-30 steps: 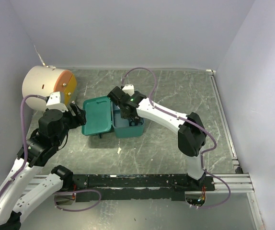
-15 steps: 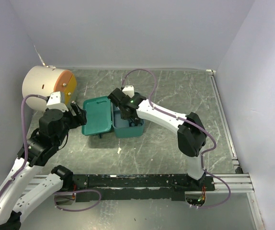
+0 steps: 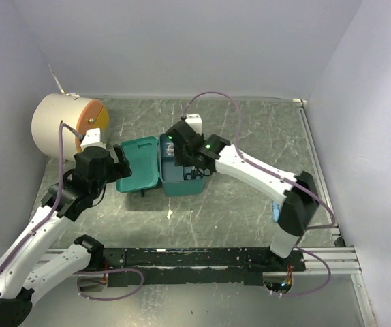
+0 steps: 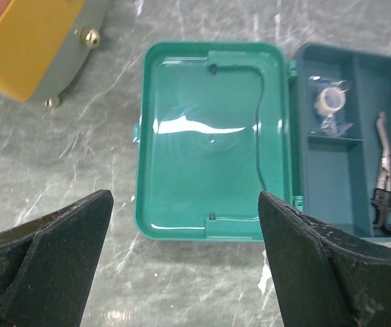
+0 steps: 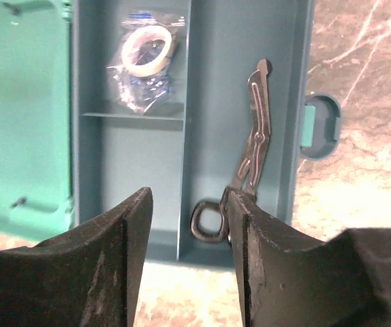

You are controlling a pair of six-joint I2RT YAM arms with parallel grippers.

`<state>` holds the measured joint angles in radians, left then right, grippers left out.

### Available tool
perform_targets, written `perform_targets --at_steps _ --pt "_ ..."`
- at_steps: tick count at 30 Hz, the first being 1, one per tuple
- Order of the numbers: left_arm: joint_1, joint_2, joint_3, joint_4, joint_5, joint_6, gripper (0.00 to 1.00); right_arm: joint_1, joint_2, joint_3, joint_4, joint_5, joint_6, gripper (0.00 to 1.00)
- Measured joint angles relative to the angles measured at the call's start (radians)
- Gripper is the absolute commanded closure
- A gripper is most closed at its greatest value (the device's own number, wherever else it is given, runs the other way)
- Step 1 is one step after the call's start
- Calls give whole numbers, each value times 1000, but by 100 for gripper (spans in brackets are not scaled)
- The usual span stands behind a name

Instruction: Organize the medicine kit

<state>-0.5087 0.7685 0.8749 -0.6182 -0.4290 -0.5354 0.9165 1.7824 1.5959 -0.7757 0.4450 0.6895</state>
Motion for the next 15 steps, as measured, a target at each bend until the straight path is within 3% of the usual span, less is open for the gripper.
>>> perform_targets --at_steps 8,15 --pt "0 55 -82 -28 -21 -158 0 -3 -306 -251 169 -42 -51 47" --pt "1 -56 -272 -10 -26 -290 1 -22 -421 -469 218 -51 -54 47"
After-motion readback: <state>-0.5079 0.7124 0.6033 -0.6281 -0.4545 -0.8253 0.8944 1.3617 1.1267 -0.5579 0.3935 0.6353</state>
